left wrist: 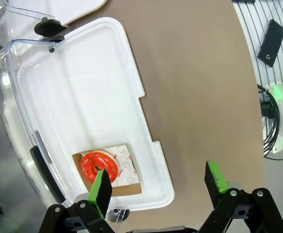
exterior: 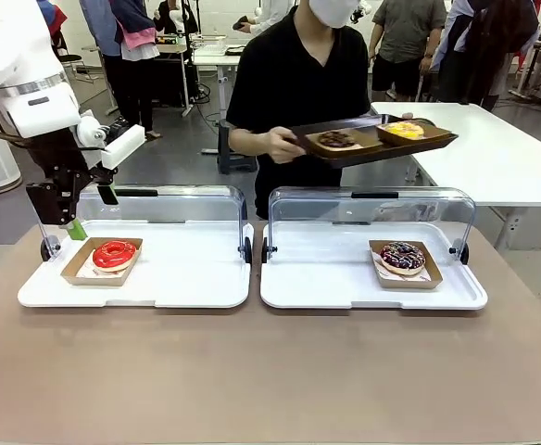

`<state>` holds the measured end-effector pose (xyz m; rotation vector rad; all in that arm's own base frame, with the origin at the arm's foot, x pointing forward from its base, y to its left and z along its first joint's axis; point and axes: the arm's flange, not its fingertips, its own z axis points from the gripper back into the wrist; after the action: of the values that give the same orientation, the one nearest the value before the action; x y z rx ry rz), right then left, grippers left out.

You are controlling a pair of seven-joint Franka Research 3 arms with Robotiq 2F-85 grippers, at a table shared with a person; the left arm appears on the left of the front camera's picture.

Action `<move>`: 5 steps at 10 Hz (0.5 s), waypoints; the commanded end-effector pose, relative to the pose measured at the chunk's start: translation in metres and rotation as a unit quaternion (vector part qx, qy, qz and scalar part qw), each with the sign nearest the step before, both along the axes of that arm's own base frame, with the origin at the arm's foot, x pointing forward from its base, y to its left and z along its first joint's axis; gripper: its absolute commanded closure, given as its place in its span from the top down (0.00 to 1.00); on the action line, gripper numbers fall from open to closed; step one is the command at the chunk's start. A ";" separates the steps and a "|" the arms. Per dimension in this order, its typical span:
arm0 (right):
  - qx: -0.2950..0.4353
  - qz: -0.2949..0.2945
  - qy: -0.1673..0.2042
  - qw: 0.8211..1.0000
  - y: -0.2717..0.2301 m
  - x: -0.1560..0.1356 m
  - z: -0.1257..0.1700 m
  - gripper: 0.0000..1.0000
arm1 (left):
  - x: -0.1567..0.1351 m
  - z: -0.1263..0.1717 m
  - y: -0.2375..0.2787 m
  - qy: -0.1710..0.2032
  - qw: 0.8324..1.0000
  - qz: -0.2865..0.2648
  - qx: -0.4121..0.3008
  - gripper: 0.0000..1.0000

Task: Provide the desired donut to the person.
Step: Place the picked Paper togo box onto the Handle tray extended by the person.

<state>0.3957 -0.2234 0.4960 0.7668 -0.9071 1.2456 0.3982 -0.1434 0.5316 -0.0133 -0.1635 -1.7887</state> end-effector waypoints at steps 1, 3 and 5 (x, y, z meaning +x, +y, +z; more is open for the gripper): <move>0.004 0.002 0.000 1.000 -0.001 0.001 0.000 1.00 | 0.000 0.001 0.000 -0.004 1.000 0.001 0.001 1.00; 0.004 0.002 0.000 1.000 -0.001 0.001 0.000 1.00 | 0.009 0.017 0.030 0.020 0.993 0.017 -0.118 1.00; 0.004 0.002 0.000 1.000 -0.001 0.001 0.000 1.00 | 0.009 0.031 0.083 0.049 0.970 0.017 -0.237 1.00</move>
<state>0.3956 -0.2236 0.4961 0.7665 -0.9073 1.2451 0.4092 -0.0847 0.5569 -0.2889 -0.4262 -1.6929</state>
